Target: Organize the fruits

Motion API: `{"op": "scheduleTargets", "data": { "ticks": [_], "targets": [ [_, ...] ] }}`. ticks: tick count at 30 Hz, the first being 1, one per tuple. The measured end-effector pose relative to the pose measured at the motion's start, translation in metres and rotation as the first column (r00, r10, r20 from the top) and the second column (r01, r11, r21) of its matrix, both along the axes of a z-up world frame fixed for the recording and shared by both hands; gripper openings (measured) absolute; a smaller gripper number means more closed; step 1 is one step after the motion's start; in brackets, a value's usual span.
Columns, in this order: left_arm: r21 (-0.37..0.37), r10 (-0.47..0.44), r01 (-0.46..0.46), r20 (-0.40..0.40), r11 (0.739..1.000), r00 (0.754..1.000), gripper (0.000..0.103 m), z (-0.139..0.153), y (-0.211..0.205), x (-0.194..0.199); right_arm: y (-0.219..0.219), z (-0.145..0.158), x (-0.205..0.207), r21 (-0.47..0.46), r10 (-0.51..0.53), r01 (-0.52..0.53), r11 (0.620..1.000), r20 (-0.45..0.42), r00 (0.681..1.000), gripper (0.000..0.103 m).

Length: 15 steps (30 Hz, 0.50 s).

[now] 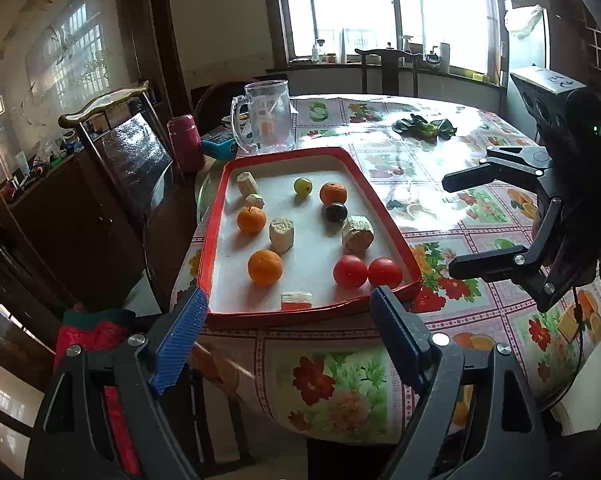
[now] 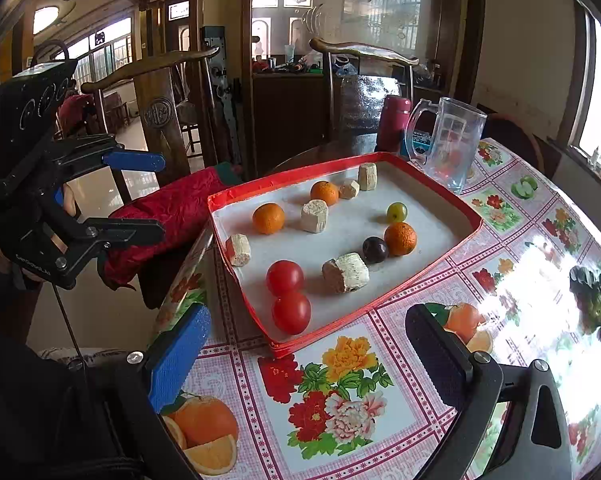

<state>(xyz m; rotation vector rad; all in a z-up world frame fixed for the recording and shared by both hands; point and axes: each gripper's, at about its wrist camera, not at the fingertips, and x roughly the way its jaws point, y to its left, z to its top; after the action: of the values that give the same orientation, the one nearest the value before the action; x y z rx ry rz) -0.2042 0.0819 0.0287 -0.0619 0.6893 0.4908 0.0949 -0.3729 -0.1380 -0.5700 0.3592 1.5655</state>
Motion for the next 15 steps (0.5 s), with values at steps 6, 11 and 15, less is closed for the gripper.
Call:
{"op": "scheduleTargets", "data": {
  "ticks": [6,11,15],
  "targets": [
    [0.000,0.016,-0.016,0.006,1.000,1.000,0.084,0.000,0.001,-0.003,0.003,-0.002,-0.006,-0.004,0.015,-0.014,1.000,0.038,0.999,0.099],
    [-0.049,0.021,-0.019,0.035,0.999,0.999,0.084,0.001,0.008,-0.009,0.007,-0.003,-0.007,-0.006,0.016,-0.015,1.000,0.048,0.999,0.099],
    [-0.075,0.044,-0.040,0.052,0.996,0.998,0.084,-0.001,0.017,-0.014,0.009,-0.001,-0.003,0.001,0.007,-0.007,1.000,0.035,0.999,0.099]
  ]
}}
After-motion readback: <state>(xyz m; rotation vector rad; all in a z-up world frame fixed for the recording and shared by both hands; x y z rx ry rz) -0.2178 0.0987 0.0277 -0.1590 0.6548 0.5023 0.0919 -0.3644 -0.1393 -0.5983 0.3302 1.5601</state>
